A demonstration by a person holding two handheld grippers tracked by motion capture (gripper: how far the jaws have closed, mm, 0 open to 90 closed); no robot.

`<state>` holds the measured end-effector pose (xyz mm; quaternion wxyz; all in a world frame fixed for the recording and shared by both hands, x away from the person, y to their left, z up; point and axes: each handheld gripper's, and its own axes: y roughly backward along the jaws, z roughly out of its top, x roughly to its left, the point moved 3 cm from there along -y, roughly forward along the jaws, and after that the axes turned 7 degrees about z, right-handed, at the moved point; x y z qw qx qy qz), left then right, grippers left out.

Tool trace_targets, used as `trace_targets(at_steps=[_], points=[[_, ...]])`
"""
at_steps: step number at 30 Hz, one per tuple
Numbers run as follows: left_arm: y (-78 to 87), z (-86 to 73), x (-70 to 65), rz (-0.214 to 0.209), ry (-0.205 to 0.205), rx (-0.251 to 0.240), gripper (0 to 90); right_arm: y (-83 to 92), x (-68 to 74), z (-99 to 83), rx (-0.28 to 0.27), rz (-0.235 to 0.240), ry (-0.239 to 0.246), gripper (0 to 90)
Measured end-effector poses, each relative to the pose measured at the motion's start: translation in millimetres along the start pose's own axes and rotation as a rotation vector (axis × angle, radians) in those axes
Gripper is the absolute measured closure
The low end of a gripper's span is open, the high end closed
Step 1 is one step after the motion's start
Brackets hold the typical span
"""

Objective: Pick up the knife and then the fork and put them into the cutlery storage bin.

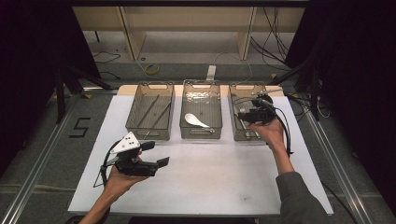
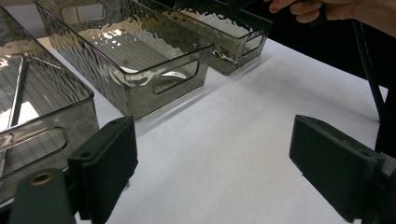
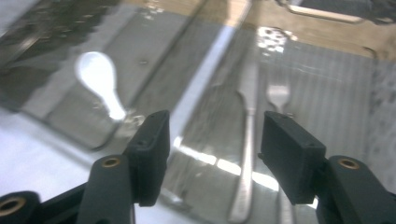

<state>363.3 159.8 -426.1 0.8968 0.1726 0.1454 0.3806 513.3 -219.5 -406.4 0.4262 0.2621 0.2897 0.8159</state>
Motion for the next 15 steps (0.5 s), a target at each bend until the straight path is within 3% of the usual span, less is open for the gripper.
trace_targets(at_steps=[4,9,15], points=[[-0.6,-0.2,0.8,-0.001,0.016,0.004,14.5,7.0,15.4,-9.1,-0.011,0.044,0.025,37.4],[0.3,0.7,1.3,-0.011,0.026,-0.008,14.4,19.3,34.0,-18.7,-0.073,0.105,0.033,33.8],[1.0,1.0,1.5,-0.014,0.032,-0.016,14.4,30.9,55.7,-28.2,-0.142,0.146,0.057,31.2]])
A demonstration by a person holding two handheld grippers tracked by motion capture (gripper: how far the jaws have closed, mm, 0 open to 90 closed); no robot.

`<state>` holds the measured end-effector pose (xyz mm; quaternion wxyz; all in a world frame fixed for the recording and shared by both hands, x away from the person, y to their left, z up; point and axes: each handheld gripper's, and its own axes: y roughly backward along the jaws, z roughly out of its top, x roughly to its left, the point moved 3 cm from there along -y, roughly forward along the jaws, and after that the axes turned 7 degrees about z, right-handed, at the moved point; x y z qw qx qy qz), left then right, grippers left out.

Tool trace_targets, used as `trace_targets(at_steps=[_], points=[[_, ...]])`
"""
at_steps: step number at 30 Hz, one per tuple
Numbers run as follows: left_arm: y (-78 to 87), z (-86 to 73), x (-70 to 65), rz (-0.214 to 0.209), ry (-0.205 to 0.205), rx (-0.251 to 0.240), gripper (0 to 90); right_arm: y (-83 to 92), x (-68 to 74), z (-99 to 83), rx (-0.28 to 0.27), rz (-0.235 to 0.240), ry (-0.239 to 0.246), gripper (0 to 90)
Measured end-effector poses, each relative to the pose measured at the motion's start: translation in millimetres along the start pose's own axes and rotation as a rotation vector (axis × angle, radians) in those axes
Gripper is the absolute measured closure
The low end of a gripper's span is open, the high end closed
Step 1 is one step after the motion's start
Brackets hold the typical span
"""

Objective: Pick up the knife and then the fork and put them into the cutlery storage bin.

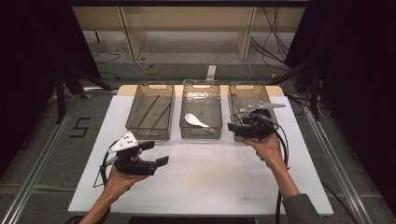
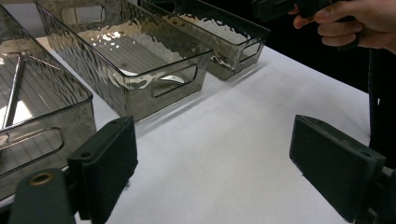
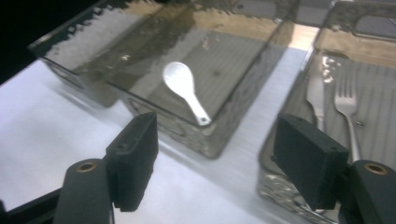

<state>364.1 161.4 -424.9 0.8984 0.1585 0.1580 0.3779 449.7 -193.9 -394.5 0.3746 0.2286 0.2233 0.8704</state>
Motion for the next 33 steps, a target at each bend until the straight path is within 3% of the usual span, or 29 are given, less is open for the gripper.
trace_targets(at_steps=[6,9,14,33], points=[[0.2,0.1,-0.2,-0.003,0.000,-0.002,14.4,7.1,16.4,-7.1,-0.057,0.039,0.016,30.4],[0.2,0.1,-0.5,-0.004,-0.001,-0.002,14.4,11.1,24.5,-12.8,-0.092,0.030,0.046,30.4],[0.0,0.2,-0.5,-0.006,0.000,-0.002,14.4,15.0,35.8,-25.7,-0.095,0.053,0.072,28.8],[-2.7,1.8,-1.5,-0.015,0.004,-0.003,14.4,31.8,39.5,-71.4,-0.142,0.114,0.047,24.8]])
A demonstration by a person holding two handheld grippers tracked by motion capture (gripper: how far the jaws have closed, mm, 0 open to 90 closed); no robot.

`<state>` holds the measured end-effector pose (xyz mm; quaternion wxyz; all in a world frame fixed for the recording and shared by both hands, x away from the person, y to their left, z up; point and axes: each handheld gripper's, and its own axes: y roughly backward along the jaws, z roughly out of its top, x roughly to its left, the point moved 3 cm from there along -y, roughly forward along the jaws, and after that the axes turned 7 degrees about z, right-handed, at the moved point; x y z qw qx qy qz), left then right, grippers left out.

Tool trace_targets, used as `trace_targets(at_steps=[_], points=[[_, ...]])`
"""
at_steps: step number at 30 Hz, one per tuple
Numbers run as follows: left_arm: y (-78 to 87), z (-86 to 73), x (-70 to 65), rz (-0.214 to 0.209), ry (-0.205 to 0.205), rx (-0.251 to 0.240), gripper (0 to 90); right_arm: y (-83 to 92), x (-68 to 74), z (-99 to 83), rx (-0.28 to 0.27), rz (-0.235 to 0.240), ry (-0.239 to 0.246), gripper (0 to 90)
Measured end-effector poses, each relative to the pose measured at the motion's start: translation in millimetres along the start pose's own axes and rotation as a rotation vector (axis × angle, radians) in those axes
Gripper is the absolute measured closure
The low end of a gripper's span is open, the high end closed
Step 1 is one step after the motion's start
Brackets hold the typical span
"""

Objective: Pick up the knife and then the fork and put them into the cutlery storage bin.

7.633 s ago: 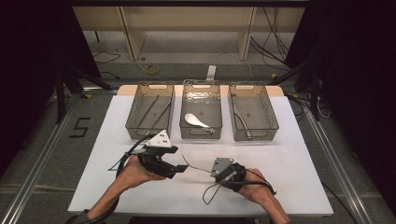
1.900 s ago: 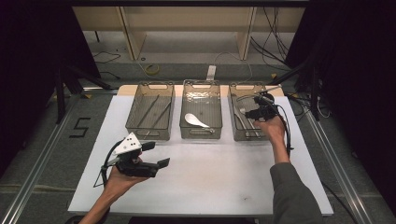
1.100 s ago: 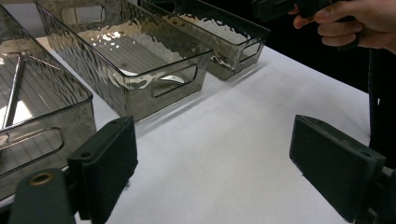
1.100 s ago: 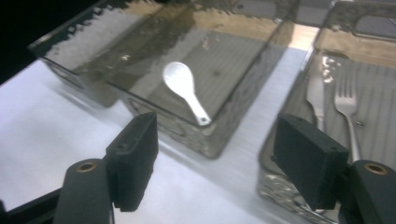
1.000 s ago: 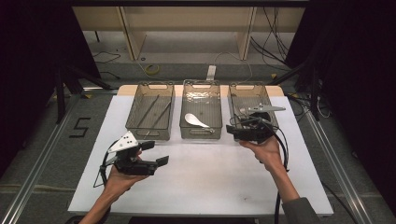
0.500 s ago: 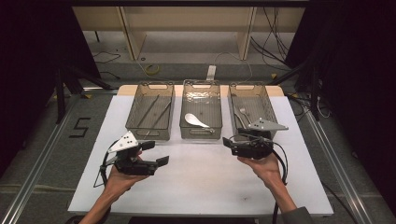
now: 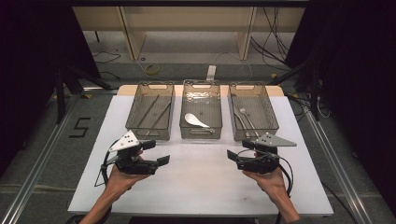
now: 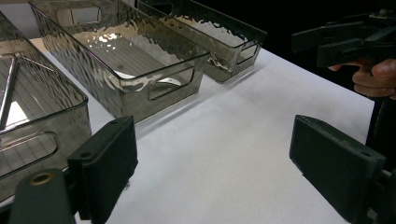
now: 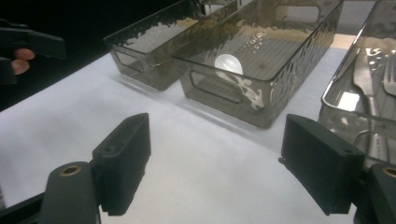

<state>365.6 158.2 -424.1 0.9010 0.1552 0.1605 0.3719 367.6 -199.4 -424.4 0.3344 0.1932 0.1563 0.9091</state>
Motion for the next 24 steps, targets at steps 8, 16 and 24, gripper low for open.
trace_targets(at_steps=[8,16,24], points=[[2.6,-1.6,-1.9,-0.008,-0.026,0.003,14.4,10.5,7.2,-12.7,-0.025,0.011,0.001,24.5],[5.3,-0.6,-2.9,-0.039,-0.008,-0.013,14.4,15.9,11.8,-25.4,-0.028,0.009,0.006,24.1],[6.0,-0.5,-3.8,-0.048,-0.006,-0.020,14.4,14.9,18.9,-40.5,-0.003,-0.010,0.040,23.8]])
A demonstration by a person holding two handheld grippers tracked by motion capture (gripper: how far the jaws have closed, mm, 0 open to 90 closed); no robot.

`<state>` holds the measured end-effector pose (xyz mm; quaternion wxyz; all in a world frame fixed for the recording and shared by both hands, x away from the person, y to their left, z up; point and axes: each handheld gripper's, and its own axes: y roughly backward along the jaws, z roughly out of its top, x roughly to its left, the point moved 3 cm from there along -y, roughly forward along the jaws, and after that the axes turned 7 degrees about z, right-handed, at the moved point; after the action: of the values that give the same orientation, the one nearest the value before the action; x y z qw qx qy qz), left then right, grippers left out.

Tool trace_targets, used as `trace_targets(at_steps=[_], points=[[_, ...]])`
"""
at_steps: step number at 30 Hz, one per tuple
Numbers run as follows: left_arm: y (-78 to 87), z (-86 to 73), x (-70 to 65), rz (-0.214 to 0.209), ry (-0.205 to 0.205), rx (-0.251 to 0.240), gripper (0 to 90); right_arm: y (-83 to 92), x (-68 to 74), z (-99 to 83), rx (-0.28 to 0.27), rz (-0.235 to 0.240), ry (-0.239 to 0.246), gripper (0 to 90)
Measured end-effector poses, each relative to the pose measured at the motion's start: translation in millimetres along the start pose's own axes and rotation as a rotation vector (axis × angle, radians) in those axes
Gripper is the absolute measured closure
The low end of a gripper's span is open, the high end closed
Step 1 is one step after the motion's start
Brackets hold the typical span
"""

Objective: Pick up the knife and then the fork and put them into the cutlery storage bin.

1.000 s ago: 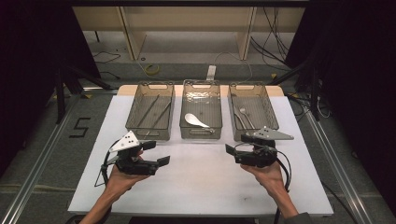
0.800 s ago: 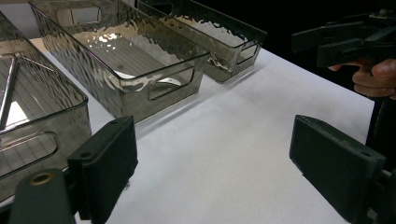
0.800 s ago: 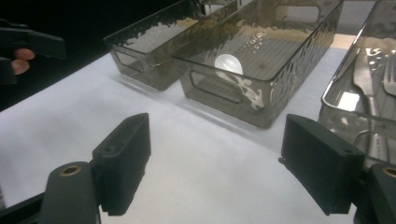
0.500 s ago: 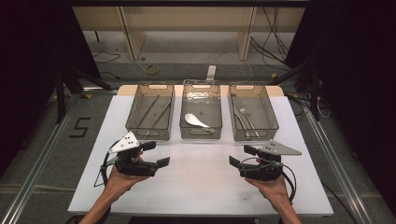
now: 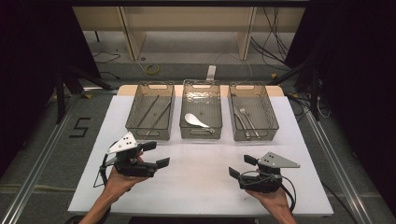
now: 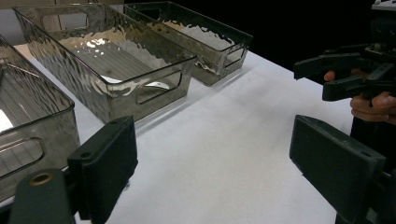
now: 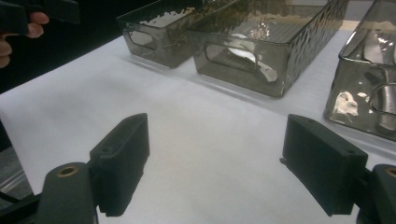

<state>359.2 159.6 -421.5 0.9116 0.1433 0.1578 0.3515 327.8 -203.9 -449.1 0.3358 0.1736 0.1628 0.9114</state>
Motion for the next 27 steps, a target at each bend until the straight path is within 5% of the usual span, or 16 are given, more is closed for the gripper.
trace_targets(at_steps=[27], points=[[1.4,-1.3,-3.0,-0.006,-0.006,0.003,14.4,5.9,-5.4,-2.5,0.007,-0.033,-0.009,22.0]])
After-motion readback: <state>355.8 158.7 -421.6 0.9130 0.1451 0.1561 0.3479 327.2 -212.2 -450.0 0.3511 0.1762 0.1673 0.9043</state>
